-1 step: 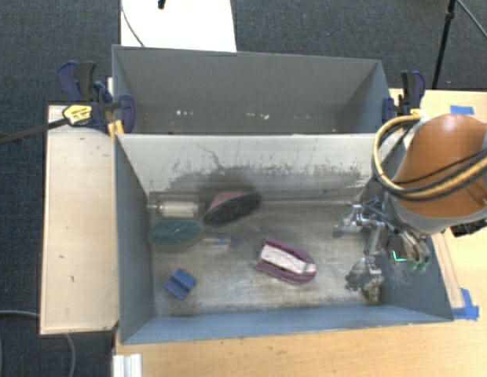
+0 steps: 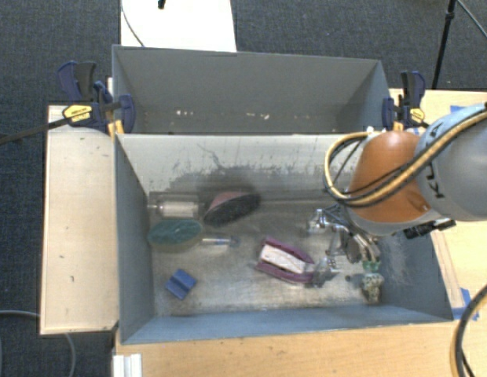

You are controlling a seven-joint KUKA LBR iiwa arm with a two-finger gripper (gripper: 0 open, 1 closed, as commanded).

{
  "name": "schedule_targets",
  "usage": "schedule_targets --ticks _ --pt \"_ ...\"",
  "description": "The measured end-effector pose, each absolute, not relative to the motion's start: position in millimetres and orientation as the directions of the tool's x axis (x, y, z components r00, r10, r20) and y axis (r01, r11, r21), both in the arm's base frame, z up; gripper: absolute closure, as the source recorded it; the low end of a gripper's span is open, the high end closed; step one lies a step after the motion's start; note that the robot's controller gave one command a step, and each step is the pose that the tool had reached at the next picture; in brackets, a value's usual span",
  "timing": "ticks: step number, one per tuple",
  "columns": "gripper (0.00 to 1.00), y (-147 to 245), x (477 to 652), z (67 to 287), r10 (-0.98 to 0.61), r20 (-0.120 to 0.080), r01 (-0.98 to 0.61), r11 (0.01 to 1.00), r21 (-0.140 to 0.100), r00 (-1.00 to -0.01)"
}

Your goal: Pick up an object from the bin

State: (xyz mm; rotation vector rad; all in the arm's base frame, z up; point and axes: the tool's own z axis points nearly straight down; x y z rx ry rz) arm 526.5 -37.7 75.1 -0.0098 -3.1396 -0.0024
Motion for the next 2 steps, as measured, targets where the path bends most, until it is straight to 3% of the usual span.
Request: schedule_targets --ticks 1,2 --pt "0.0 1.7 518.4 73.1 -0.015 -0.009 -0.015 1.0 -0.001 -1.0" --pt "1.0 0.2 520.0 74.6 -0.016 -0.013 -0.016 1.0 -0.001 -1.0"
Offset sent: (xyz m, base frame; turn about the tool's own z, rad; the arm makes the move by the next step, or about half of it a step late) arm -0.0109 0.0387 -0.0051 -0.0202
